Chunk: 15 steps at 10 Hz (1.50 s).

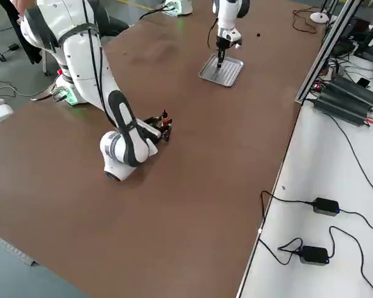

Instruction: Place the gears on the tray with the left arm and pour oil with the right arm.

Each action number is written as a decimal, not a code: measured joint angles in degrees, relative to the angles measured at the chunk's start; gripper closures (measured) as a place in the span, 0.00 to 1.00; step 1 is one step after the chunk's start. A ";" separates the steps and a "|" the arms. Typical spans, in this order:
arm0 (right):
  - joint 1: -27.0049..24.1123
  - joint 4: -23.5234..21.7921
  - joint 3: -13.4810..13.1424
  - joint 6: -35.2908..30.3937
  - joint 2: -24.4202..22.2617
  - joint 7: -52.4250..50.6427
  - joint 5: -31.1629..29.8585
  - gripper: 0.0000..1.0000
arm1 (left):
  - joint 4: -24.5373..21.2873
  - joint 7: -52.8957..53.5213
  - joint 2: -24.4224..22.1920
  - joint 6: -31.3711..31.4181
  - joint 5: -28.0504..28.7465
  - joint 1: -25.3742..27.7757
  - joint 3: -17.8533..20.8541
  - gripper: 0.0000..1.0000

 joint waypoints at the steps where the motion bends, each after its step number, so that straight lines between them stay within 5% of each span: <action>1: 0.00 0.05 0.00 -0.04 0.00 0.00 0.01 0.61 | 0.23 -0.27 0.28 0.01 0.00 -0.85 0.60 0.74; 3: 0.00 0.17 0.01 -0.09 0.00 0.00 0.02 0.66 | 0.56 -0.36 0.29 0.01 0.00 -0.97 0.79 0.72; 5: 0.01 0.33 0.04 -0.11 0.00 0.00 0.02 0.66 | 0.86 -0.36 0.29 0.01 0.00 -0.95 0.84 0.61; 9: 0.19 1.09 0.99 -0.95 0.00 0.28 0.59 0.66 | 2.02 0.69 0.18 0.04 1.12 -0.23 1.14 0.02; 12: 0.93 1.51 1.90 -1.35 -0.05 2.02 2.11 0.66 | 2.38 11.05 -3.20 -0.50 3.25 5.48 1.19 0.01; 15: 1.22 2.55 4.26 -1.52 -1.30 8.00 2.31 0.66 | -2.16 24.79 -9.16 -1.59 3.31 13.44 0.68 0.01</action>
